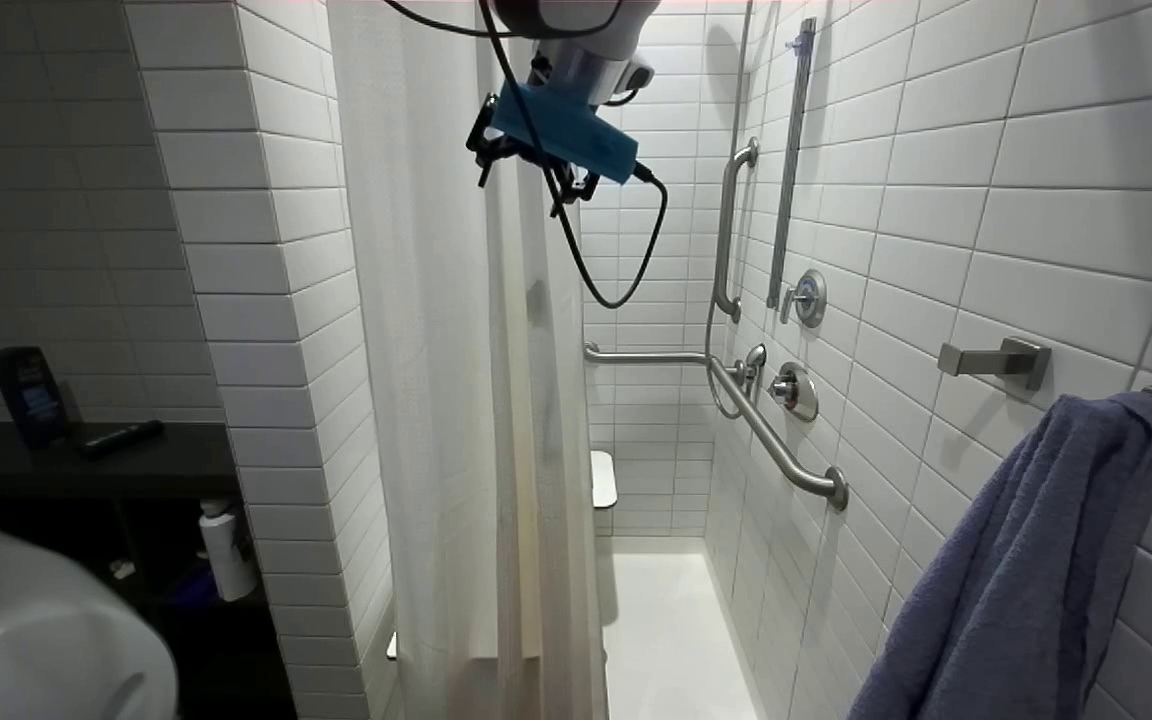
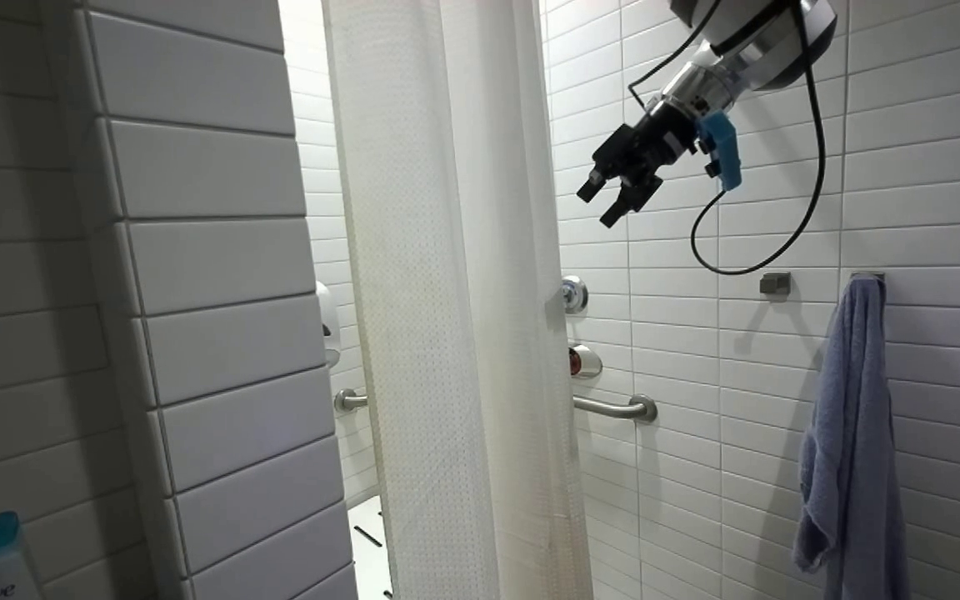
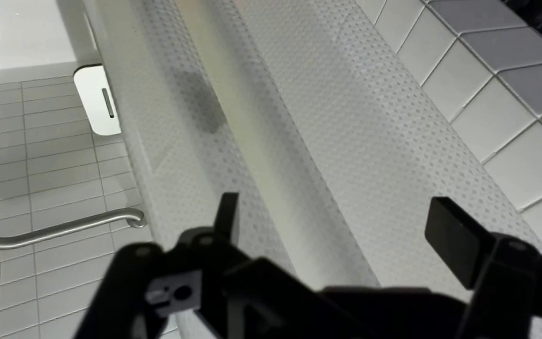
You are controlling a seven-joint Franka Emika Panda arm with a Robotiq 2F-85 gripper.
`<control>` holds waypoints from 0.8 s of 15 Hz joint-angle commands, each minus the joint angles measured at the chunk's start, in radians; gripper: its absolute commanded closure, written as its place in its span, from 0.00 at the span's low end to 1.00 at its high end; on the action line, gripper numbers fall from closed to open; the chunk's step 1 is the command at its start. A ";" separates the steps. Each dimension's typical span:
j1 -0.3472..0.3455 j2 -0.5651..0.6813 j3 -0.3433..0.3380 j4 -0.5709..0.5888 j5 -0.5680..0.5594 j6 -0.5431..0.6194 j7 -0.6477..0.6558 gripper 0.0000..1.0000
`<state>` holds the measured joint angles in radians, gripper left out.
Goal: Pull the shower curtain slightly to the right
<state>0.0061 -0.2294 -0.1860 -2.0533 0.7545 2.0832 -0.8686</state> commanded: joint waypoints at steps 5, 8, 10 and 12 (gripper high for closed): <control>-0.019 0.016 -0.011 0.031 -0.003 -0.162 -0.147 0.00; -0.032 0.023 -0.015 0.043 -0.013 -0.230 -0.205 0.00; -0.041 0.028 -0.015 0.052 -0.019 -0.264 -0.239 0.00; -0.049 0.028 -0.013 0.055 -0.024 -0.273 -0.277 0.00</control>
<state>-0.0260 -0.2225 -0.2023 -2.0355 0.7531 1.8515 -1.0920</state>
